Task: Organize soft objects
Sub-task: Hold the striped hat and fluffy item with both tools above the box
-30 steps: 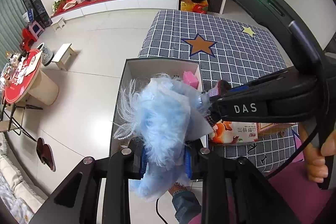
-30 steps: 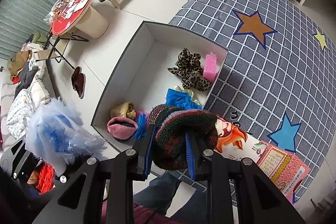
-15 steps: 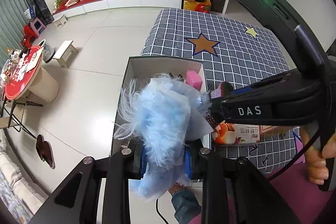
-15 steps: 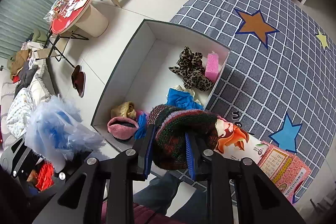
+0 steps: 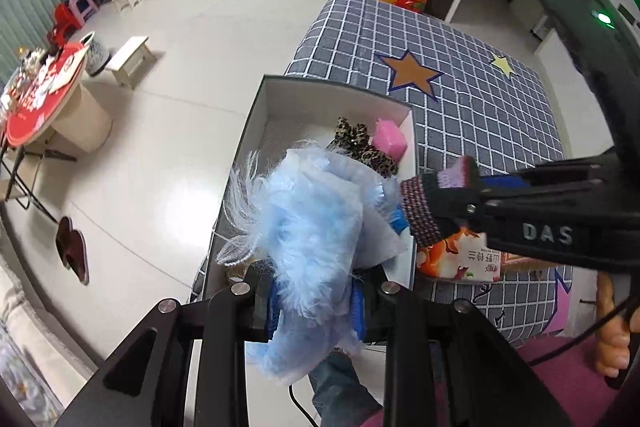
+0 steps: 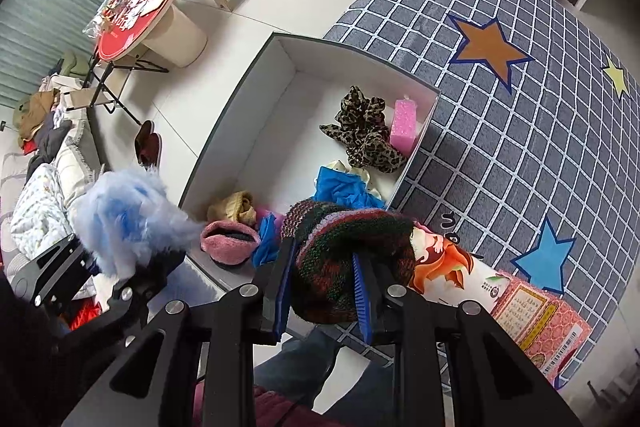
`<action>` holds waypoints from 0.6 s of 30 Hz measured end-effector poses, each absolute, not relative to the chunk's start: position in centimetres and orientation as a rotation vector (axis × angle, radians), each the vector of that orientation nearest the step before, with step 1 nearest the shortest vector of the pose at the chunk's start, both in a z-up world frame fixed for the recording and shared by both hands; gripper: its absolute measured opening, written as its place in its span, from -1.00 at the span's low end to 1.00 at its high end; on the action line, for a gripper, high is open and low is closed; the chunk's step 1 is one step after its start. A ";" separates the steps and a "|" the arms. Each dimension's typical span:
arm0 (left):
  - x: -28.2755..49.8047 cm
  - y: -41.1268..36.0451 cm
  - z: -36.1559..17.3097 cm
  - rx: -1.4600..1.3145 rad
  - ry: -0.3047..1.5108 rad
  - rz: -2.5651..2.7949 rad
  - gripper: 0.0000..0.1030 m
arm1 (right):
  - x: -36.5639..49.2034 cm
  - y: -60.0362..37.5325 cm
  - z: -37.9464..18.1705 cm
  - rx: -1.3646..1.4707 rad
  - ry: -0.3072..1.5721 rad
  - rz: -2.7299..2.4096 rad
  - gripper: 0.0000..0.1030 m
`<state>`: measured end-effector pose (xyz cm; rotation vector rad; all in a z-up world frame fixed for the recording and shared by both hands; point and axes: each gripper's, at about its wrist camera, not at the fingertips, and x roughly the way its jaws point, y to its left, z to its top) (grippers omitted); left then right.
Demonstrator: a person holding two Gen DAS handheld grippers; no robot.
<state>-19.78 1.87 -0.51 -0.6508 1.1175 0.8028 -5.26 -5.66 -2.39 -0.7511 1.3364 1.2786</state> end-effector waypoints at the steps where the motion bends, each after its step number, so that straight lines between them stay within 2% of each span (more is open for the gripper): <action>1: -19.7 2.1 -0.8 -0.661 1.122 0.806 -0.41 | -5.2 -5.6 -2.4 -0.754 1.335 1.278 -0.44; 18: -19.1 3.6 -3.4 -0.717 1.176 0.845 -0.40 | -5.7 -3.1 -2.4 -0.788 1.307 1.287 -0.44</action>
